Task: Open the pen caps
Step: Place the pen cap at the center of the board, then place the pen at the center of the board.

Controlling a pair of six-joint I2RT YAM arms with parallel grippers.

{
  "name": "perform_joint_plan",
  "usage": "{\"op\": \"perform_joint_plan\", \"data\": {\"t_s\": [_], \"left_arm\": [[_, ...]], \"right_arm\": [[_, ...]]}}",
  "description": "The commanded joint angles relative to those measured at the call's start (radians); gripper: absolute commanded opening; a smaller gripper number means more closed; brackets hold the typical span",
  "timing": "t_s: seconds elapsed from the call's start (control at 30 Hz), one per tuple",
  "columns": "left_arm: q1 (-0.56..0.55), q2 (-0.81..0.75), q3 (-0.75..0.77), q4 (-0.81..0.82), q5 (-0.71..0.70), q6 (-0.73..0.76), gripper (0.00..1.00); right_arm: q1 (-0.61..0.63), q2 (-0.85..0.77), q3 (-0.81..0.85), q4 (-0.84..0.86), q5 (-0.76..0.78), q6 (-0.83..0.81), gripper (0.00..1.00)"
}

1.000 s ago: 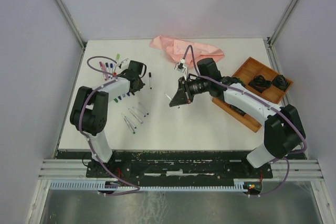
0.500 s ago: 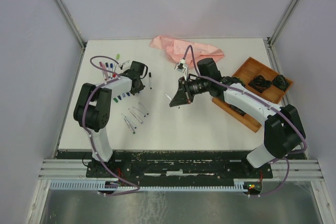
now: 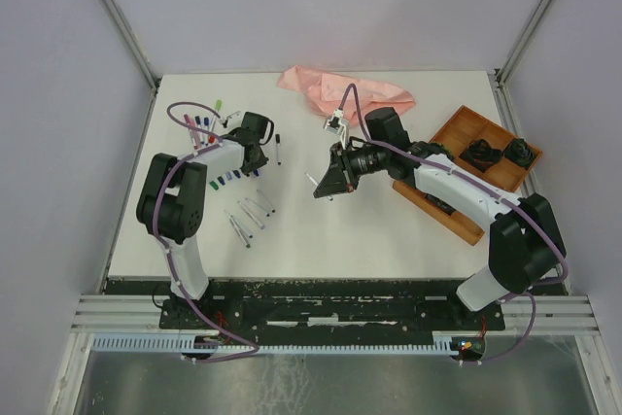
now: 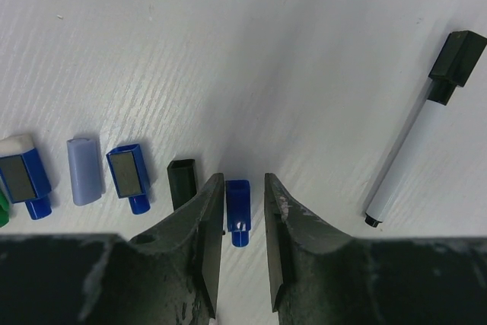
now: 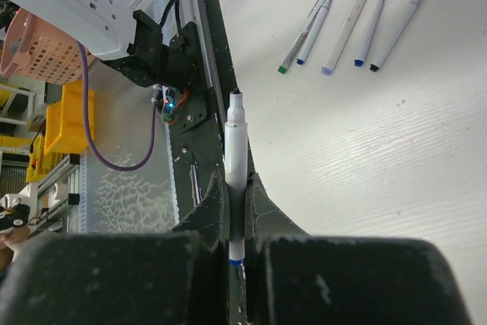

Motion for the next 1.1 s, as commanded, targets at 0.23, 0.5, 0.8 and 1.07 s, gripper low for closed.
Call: {"op": "perform_joint_plan", "data": {"t_s": [0.23, 0.5, 0.8, 1.07], "left_arm": [[-0.004, -0.227, -0.041, -0.006, -0.015, 0.041, 0.35], [-0.003, -0.541, -0.274, 0.097, 0.062, 0.042, 0.36], [-0.001, -1.006, -0.599, 0.2, 0.206, -0.032, 0.4], [-0.001, -1.423, -0.723, 0.205, 0.238, 0.031, 0.7]], "right_arm": [[0.002, 0.009, 0.034, 0.012, 0.067, -0.035, 0.0], [0.046, 0.059, 0.05, -0.029, 0.261, -0.063, 0.01], [0.187, 0.225, 0.205, -0.157, 0.553, -0.049, 0.07], [0.268, 0.433, 0.398, -0.213, 0.71, 0.004, 0.08]]}}
